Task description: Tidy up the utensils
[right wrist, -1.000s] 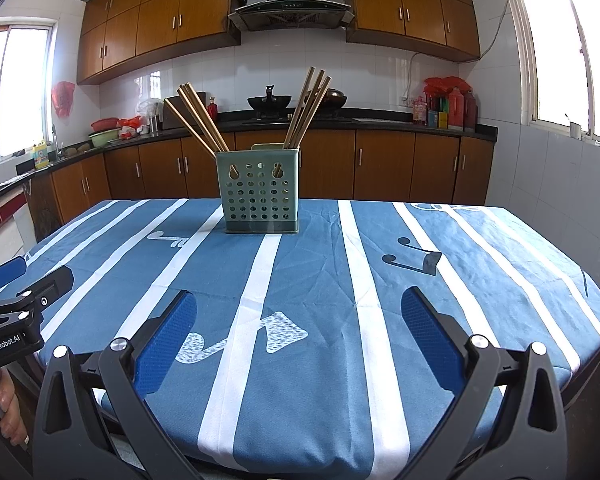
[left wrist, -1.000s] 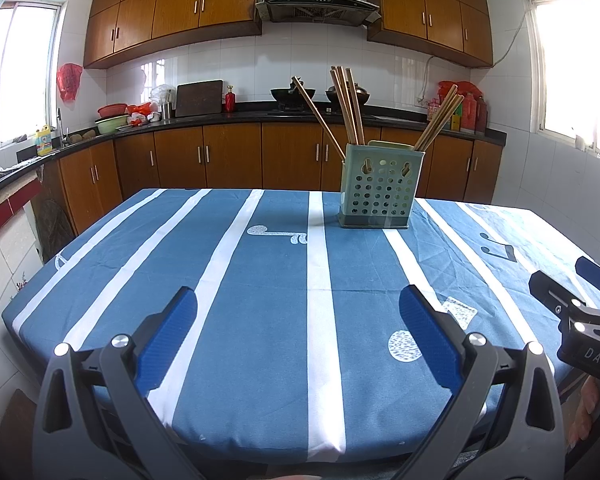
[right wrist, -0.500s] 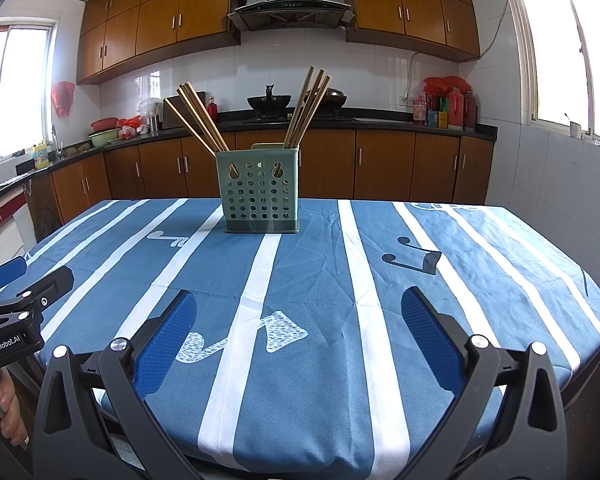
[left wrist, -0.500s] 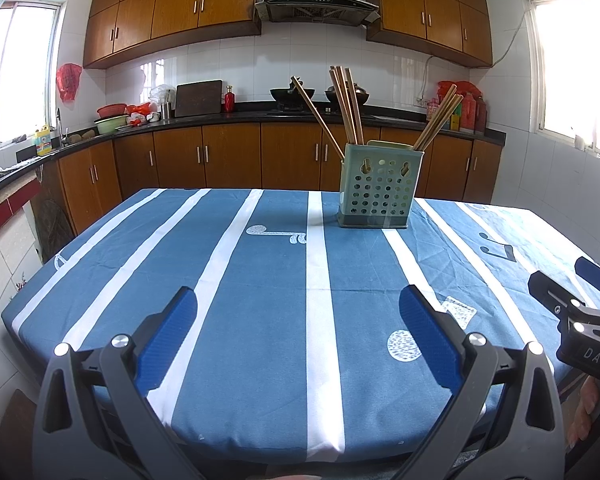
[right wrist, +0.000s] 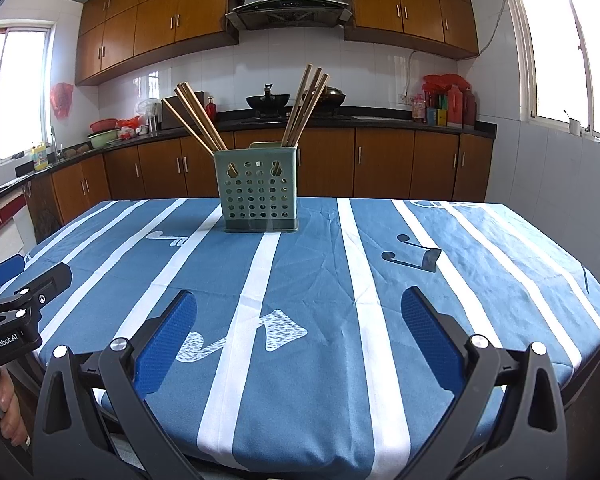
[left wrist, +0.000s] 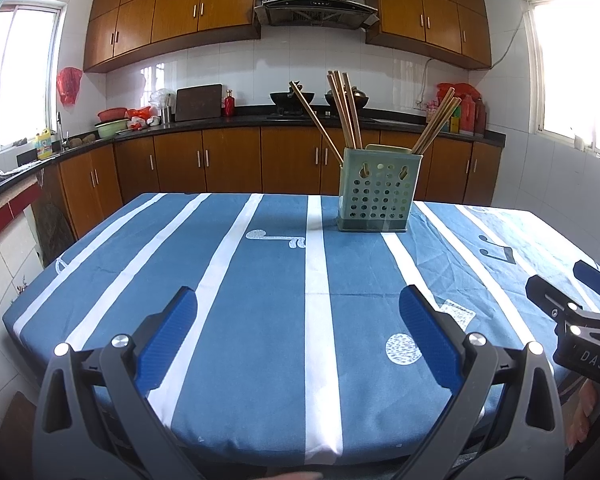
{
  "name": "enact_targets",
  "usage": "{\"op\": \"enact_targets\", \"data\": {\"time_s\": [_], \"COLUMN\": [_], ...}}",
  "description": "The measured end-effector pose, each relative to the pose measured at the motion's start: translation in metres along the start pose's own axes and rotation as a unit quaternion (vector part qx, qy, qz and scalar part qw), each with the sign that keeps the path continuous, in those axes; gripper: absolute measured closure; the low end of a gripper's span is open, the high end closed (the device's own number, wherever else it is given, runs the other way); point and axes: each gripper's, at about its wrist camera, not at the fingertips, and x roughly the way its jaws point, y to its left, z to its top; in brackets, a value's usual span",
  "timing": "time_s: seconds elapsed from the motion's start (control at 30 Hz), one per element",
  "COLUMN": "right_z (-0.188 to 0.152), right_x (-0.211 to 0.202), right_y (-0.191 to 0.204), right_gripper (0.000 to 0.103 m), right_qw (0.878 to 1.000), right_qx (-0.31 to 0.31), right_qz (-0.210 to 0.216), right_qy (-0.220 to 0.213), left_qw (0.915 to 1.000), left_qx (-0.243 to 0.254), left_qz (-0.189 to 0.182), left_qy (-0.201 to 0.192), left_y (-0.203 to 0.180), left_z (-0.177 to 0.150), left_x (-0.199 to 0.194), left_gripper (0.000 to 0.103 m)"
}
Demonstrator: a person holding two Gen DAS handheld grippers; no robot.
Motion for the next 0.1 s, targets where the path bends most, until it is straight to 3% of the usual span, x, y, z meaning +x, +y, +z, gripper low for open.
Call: {"op": "enact_targets", "data": {"time_s": [0.1], "right_z": [0.0002], "right_x": [0.0000], "right_y": [-0.0007], "right_gripper": [0.002], "right_qw": [1.000], "right_qx": [0.001], "right_qz": [0.000], "right_qy": [0.001], "left_qw": [1.0000], "left_qx": [-0.001], "left_qz": [-0.002], "left_qy": [0.002], "left_y": [0.0008], "left_z": [0.0001], "left_x": [0.0003], "left_gripper": [0.004]}}
